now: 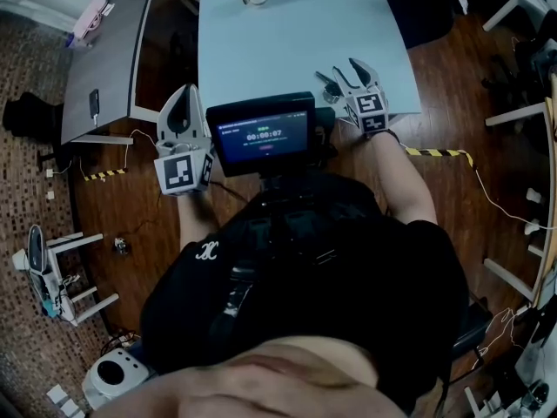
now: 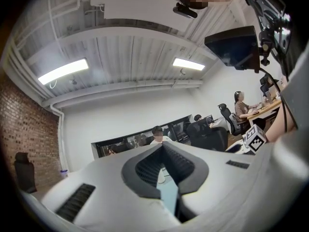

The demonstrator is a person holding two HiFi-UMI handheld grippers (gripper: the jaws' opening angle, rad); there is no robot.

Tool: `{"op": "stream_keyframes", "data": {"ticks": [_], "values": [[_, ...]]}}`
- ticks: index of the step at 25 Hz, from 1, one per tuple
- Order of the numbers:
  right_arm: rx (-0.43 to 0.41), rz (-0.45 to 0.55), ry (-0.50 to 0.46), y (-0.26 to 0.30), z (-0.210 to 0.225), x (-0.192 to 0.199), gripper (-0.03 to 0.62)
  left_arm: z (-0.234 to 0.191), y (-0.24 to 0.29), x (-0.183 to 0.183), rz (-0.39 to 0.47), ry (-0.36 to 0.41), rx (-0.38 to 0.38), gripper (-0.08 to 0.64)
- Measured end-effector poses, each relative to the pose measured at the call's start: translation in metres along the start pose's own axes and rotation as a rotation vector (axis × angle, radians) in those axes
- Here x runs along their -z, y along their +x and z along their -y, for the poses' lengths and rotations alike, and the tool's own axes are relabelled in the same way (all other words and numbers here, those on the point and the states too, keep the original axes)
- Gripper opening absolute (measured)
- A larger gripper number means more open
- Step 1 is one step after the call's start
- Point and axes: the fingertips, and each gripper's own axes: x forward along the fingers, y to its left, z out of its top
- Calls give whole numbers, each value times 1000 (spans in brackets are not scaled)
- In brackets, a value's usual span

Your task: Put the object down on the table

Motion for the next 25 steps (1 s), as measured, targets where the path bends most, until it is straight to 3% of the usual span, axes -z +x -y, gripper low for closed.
{"op": "stream_keyframes", "data": {"ticks": [1,7,9,12,16,21,25], "values": [[32,43,1,-10,9,-16,175,3,1,-1,3,-2,4,12],[221,267,-119,-81,43,-113,22,15,6,-2,14,-17,30,12],[248,351,-126,-108,44,-144,-20,21,6,-3,16,-21,36,12],[270,456,-117,-148,41,-179,-23,29,6,-5,20,-20,43,12],[303,505,-200,-191,37,-200,-23,44,4,-14,27,-17,52,12],[279,556,-186,-238,43,-206,-21,77,-10,-31,33,-10,41,12],[234,523,-153,-265,40,-198,-23,102,-29,-42,36,-18,42,12]]}}
